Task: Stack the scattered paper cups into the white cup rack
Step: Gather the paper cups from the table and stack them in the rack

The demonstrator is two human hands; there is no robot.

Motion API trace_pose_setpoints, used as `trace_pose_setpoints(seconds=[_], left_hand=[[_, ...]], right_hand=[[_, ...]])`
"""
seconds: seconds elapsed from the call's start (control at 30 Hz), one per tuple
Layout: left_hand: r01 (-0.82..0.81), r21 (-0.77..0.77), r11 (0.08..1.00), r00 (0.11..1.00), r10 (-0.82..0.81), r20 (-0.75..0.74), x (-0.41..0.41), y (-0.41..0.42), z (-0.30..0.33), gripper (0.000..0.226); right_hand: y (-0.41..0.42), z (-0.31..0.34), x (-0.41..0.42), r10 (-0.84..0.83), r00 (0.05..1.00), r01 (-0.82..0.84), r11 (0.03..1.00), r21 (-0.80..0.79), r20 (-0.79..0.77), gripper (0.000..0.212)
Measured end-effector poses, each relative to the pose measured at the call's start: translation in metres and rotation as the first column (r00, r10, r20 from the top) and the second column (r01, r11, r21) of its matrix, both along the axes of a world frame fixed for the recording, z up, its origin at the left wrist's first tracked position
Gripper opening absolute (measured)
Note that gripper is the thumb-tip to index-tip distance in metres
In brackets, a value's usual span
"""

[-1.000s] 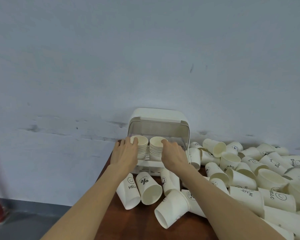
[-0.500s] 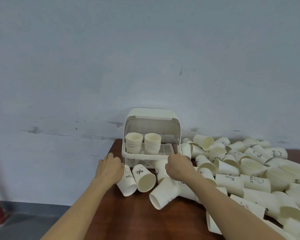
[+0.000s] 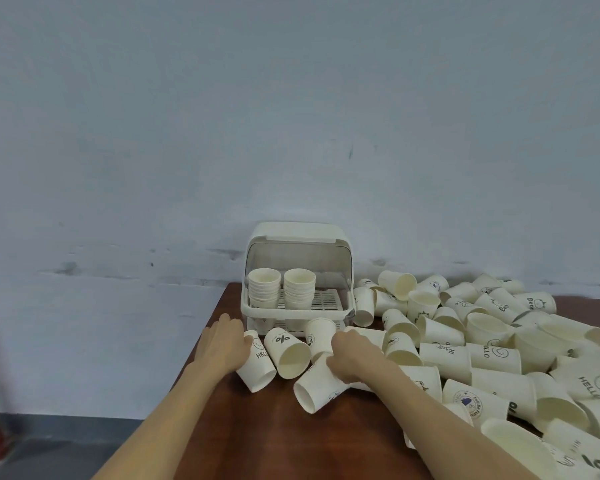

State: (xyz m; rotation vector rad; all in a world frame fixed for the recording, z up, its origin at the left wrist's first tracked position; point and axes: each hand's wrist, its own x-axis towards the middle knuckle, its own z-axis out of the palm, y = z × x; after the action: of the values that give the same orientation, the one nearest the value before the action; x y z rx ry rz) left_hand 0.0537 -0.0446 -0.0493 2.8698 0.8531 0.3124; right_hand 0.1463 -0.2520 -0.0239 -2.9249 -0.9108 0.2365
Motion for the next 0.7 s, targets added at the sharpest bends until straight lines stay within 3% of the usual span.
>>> trace_pose_setpoints(seconds=[0.13, 0.47, 0.7], left_hand=[[0.011, -0.008, 1.0, 1.0, -0.01, 0.017, -0.004, -0.002, 0.004, 0.026], [-0.006, 0.065, 0.998, 0.998, 0.002, 0.059, -0.008, -0.007, 0.021, 0.022], [0.015, 0.114, 0.993, 0.993, -0.027, 0.112, -0.006, -0.008, 0.037, 0.021]], right_hand=[[-0.002, 0.005, -0.009, 0.015, 0.999, -0.015, 1.0, 0.009, -0.033, 0.004], [-0.002, 0.025, -0.009, 0.039, 0.935, 0.016, 0.988, 0.152, -0.352, 0.026], [0.003, 0.045, -0.004, 0.104, 0.95, -0.037, 0.974, 0.225, -0.294, 0.027]])
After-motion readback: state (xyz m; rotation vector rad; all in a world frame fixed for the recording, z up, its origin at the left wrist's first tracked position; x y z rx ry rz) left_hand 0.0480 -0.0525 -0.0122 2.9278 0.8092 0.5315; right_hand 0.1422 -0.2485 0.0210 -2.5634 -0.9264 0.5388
